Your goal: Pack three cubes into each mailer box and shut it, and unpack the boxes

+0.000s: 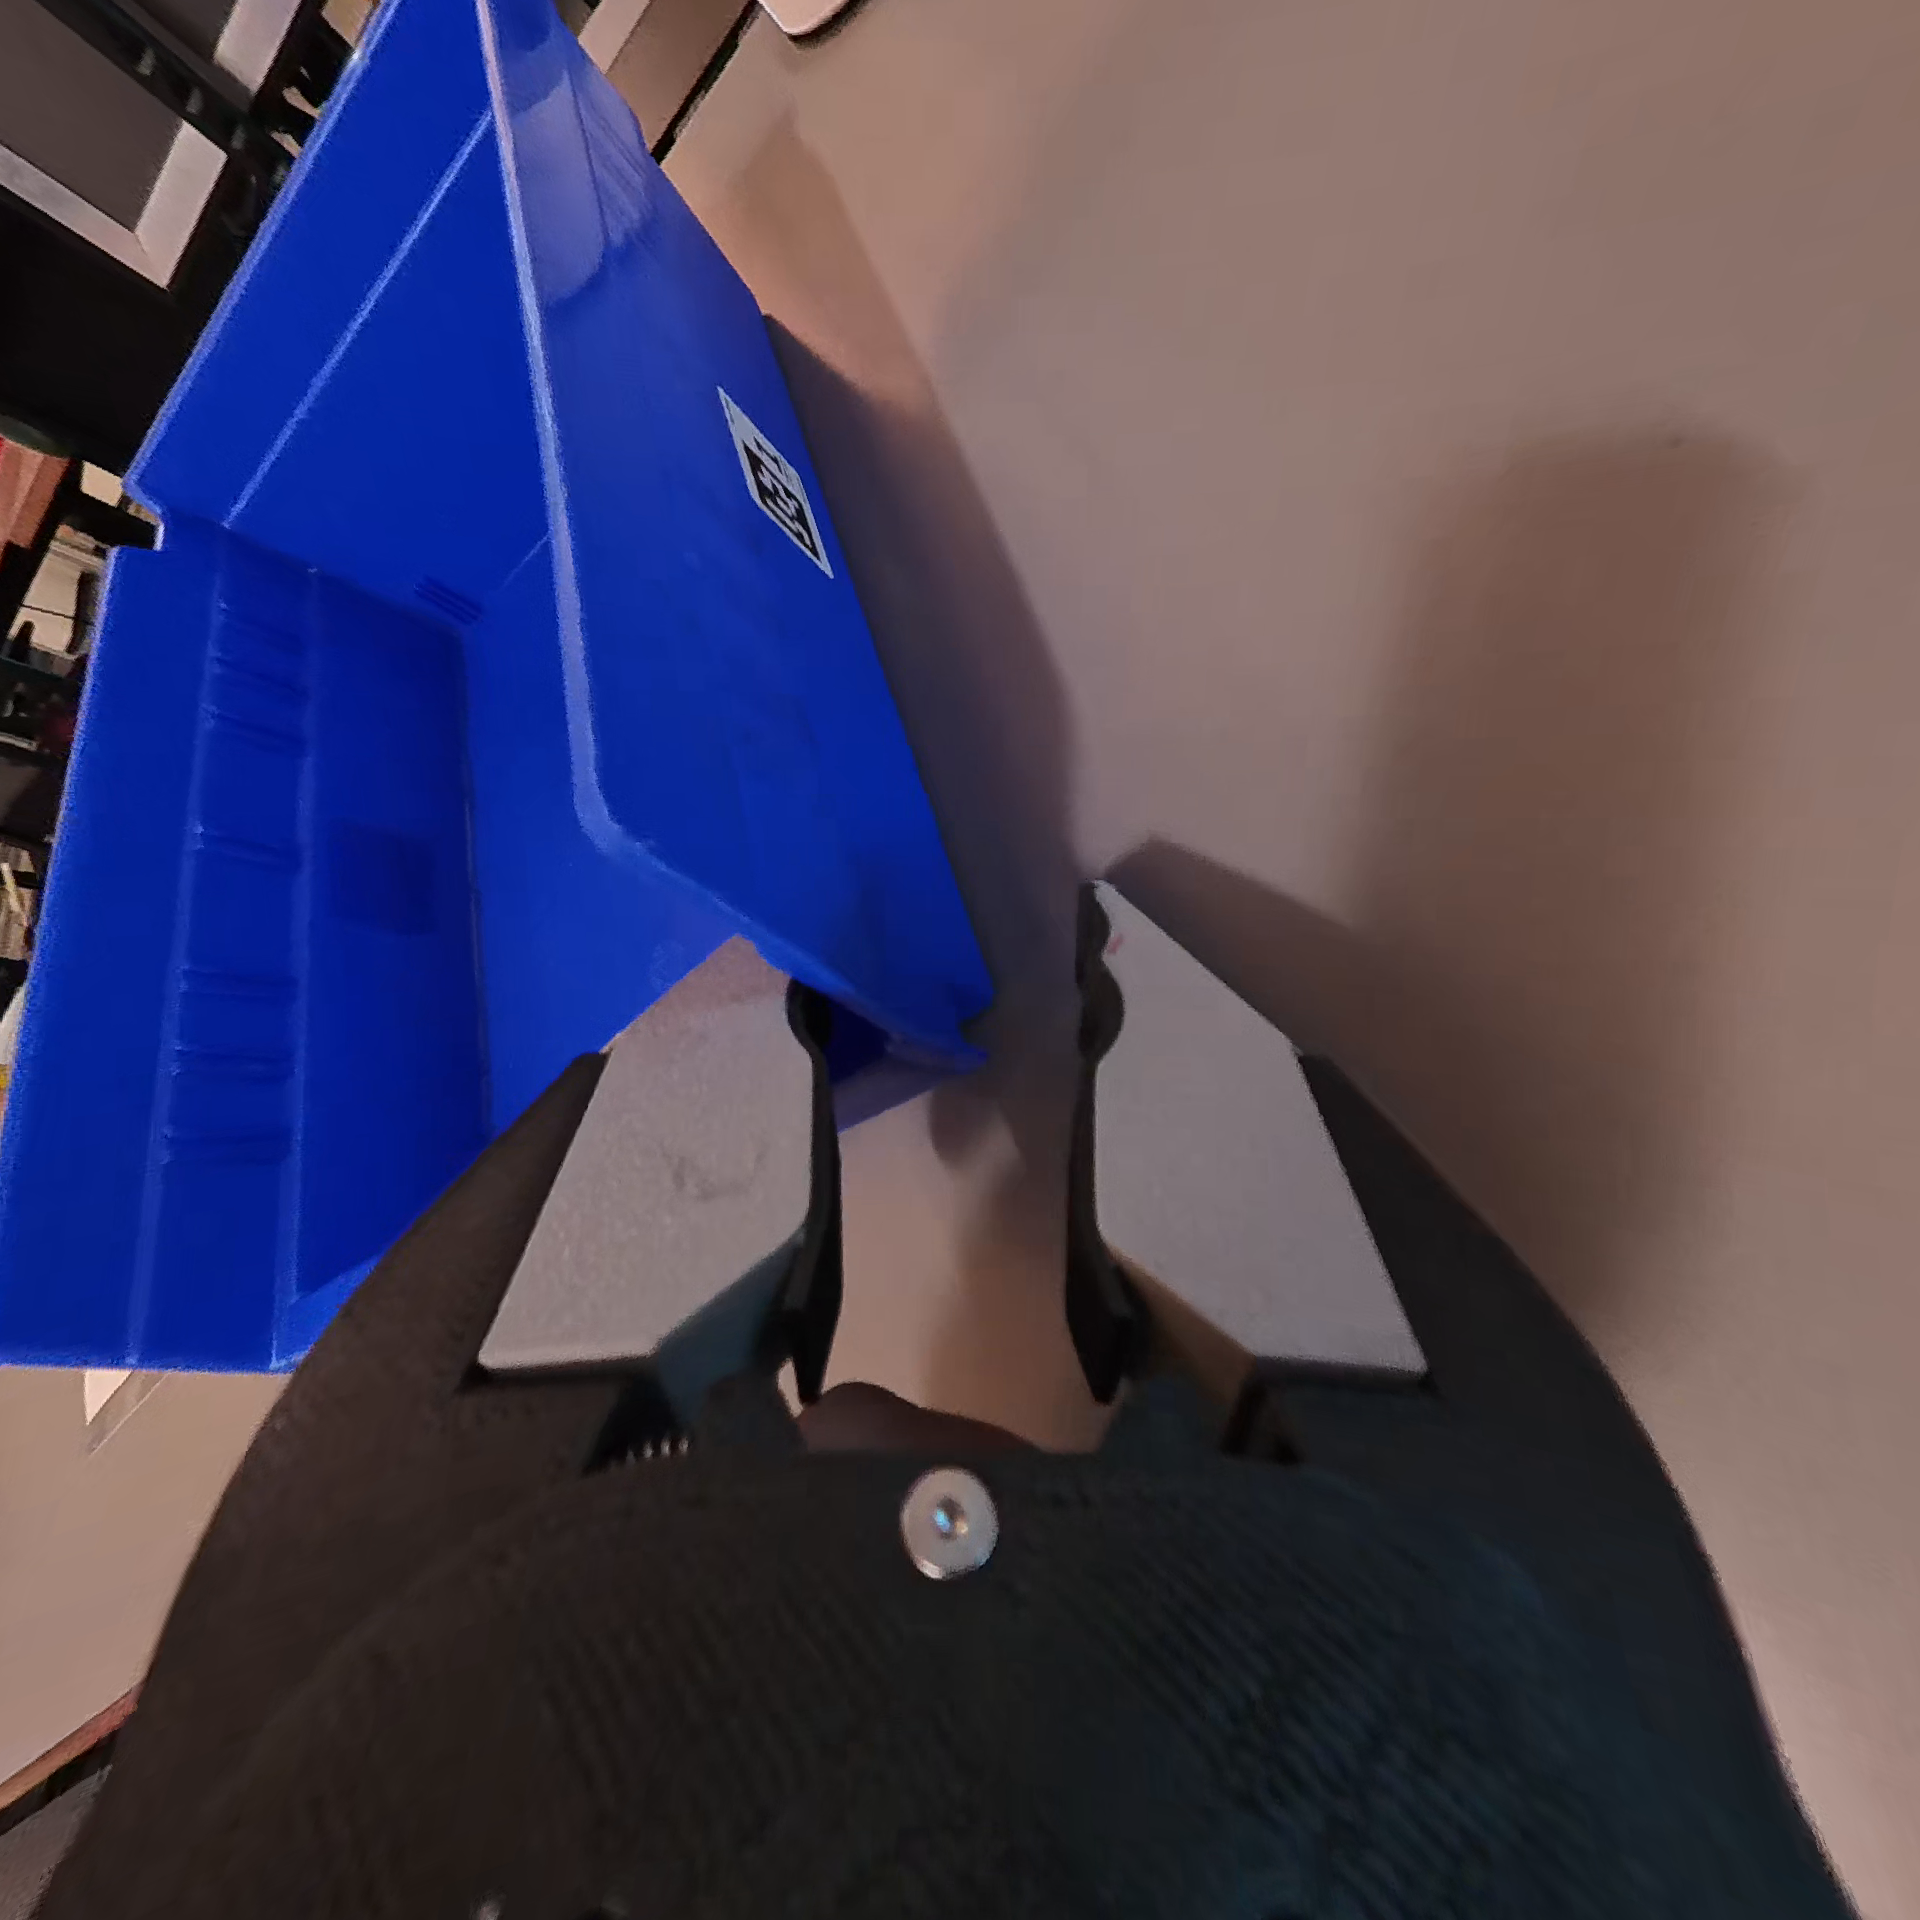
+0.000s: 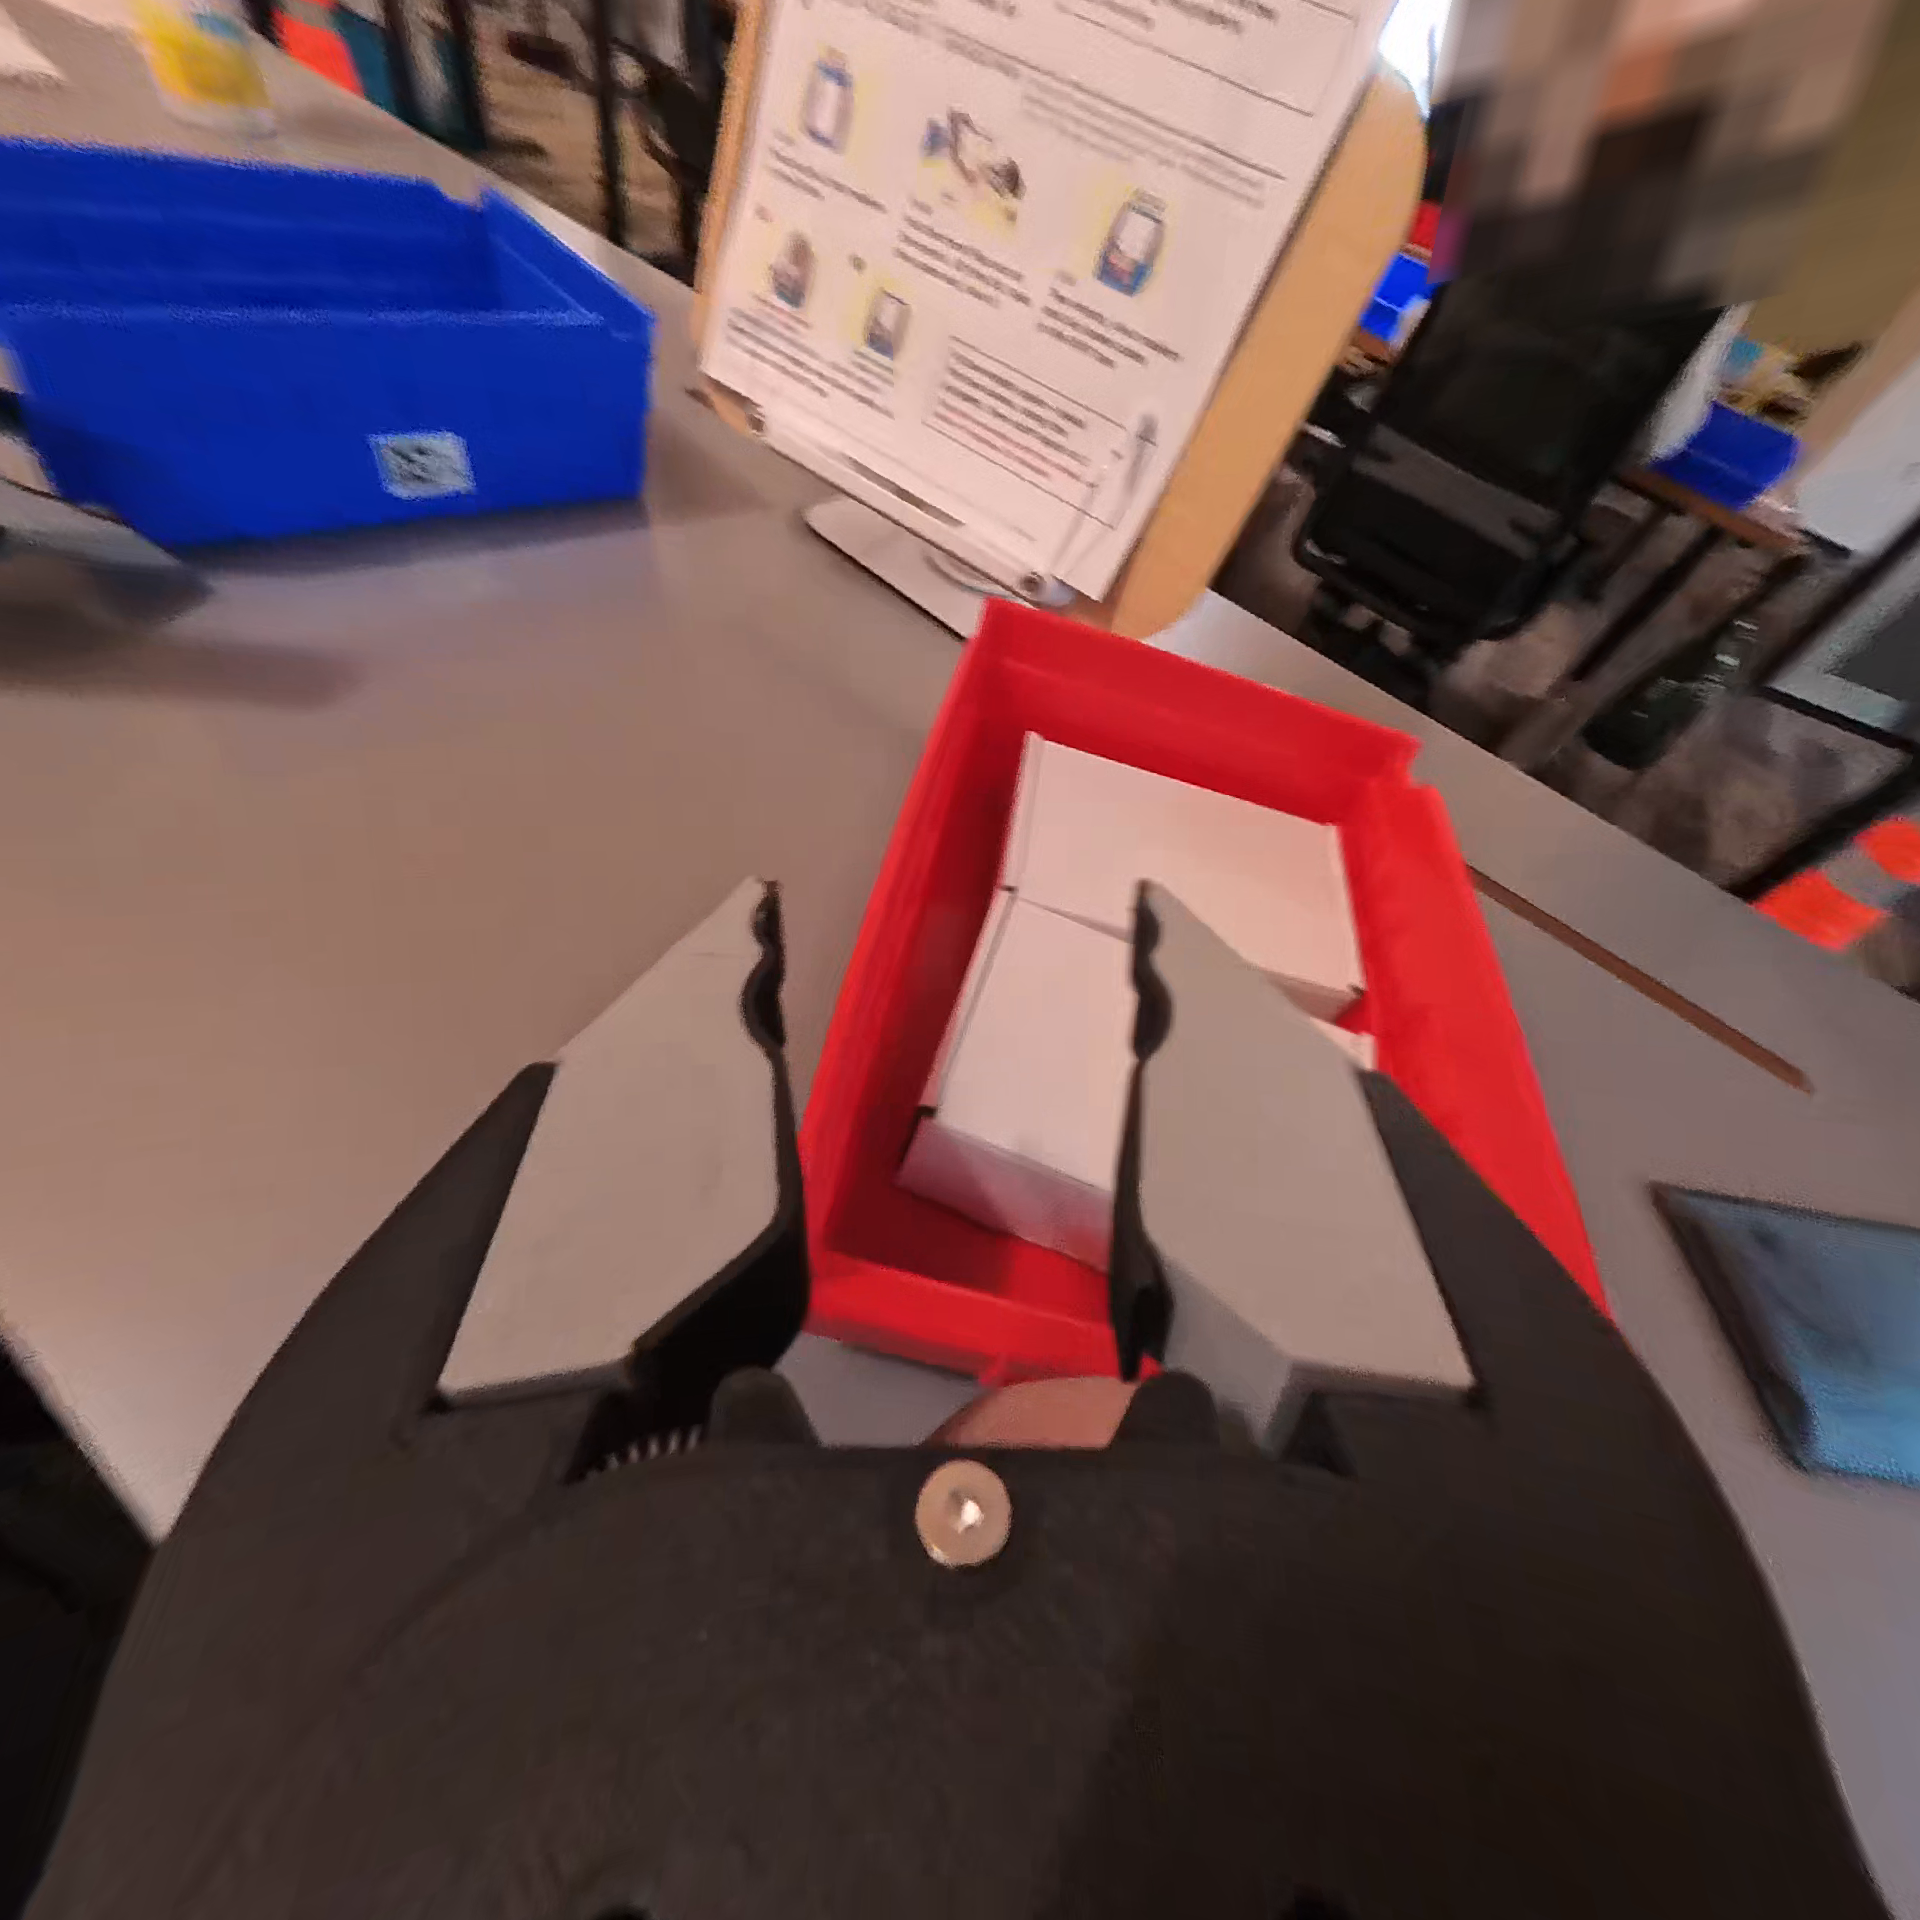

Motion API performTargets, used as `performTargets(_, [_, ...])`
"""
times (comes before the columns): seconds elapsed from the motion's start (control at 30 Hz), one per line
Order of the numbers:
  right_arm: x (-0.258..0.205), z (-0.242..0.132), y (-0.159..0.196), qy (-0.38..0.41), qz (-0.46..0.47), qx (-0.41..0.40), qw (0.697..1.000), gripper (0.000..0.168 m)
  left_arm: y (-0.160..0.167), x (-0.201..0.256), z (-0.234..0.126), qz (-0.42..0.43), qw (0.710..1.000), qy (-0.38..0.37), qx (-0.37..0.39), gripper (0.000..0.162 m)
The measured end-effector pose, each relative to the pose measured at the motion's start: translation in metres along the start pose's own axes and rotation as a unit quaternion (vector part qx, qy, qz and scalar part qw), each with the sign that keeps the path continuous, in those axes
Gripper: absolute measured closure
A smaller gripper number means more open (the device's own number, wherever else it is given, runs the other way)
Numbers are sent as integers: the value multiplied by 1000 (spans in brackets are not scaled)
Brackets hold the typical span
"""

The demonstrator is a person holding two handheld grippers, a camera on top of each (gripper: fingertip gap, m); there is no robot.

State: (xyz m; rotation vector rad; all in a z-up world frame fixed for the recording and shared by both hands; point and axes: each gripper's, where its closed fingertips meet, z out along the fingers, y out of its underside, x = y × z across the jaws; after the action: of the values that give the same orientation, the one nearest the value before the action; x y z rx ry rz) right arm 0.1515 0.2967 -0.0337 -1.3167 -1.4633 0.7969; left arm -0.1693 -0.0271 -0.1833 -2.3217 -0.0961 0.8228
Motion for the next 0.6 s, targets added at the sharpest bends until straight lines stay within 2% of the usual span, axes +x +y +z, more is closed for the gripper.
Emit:
performTargets(0.07, [13, 13, 7, 73, -27, -41, 996, 73, -1, 0, 0, -8, 1000, 4, 3, 118])
performTargets(0.13, [24, 21, 10, 142, -64, -72, 985, 73, -3, 0, -2, -15, 1000, 9, 10, 118])
performTargets(0.2, [21, 26, 7, 163, -99, -78, 979, 75, -6, 0, -4, -23, 999, 15, 19, 118])
performTargets(0.27, [17, 29, 2, 175, -122, -73, 974, 82, -9, -2, -8, -31, 999, 17, 28, 118])
performTargets(0.6, [15, 33, 5, 184, -139, -85, 969, 86, -24, -14, -14, -52, 997, -16, 60, 120])
